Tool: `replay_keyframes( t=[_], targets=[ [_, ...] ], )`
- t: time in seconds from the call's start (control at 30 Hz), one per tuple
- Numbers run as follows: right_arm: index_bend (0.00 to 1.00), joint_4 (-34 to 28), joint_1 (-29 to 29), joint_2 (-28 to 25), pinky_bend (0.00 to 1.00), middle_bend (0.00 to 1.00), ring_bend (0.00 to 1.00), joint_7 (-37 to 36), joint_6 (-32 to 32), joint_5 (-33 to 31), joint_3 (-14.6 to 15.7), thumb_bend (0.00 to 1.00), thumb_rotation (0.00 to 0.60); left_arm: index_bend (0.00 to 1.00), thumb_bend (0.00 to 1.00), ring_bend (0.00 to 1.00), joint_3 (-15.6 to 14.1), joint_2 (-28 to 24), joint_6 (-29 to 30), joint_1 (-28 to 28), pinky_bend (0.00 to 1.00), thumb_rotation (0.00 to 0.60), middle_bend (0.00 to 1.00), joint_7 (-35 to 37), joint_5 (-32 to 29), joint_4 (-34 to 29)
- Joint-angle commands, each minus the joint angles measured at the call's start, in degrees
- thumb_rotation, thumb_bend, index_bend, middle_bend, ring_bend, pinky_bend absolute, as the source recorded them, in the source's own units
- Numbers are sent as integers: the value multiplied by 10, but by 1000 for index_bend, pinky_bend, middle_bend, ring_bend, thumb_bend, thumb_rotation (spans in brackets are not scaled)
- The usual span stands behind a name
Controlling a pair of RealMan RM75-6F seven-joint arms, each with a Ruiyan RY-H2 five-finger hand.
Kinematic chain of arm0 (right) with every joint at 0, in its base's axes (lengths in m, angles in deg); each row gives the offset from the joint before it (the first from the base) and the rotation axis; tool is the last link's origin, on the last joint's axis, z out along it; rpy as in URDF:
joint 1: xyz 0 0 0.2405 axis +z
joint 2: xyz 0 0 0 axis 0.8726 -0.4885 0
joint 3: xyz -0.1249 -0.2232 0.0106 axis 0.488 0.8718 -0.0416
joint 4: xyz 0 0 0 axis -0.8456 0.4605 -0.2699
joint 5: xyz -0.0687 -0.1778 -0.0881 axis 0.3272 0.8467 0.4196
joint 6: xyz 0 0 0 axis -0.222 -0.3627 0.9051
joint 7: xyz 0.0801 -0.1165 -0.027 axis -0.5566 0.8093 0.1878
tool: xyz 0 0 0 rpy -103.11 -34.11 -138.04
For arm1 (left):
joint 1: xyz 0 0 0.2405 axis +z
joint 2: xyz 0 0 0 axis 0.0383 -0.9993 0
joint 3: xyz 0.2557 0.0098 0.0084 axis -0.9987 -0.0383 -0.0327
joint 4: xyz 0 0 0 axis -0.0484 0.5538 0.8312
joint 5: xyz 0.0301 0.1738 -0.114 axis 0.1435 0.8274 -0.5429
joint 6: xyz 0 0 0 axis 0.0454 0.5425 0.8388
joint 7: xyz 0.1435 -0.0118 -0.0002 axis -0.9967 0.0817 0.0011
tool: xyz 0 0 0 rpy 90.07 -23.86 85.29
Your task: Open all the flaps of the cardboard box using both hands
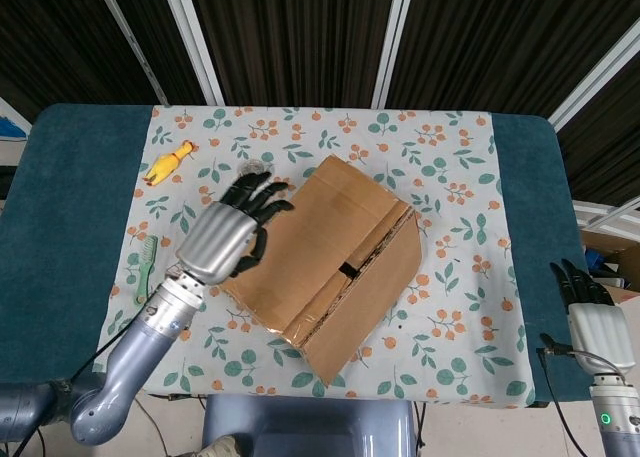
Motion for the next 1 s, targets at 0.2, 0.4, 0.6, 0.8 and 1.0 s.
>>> replay_keyframes(
  t=[0.2,0.4,0.6,0.8,1.0],
  targets=[
    [0,-4,3,0,212,77,131,-5,7,2,2,0,600,238,728,16,-111,-74,100,112,64,600,121,-52,66,18],
    [0,-5,6,-2,212,77,132,-19,15,8,6,0,600,238,719,16,-178,-86,169,210,65,600,119,10,136,61],
    [0,-13,28,-20,212,77,131,-61,41,7,-8,0,600,239,719,16,-196,-78,233,282,63,600,116,71,176,127],
    [0,-22,89,-43,212,86,131,-115,94,18,-44,0,600,225,717,16,-210,-86,239,319,32,600,107,85,197,160],
    [0,-10,149,-35,212,86,132,-137,143,23,-70,0,600,219,646,15,-213,-87,235,349,10,600,105,99,194,172]
  ],
)
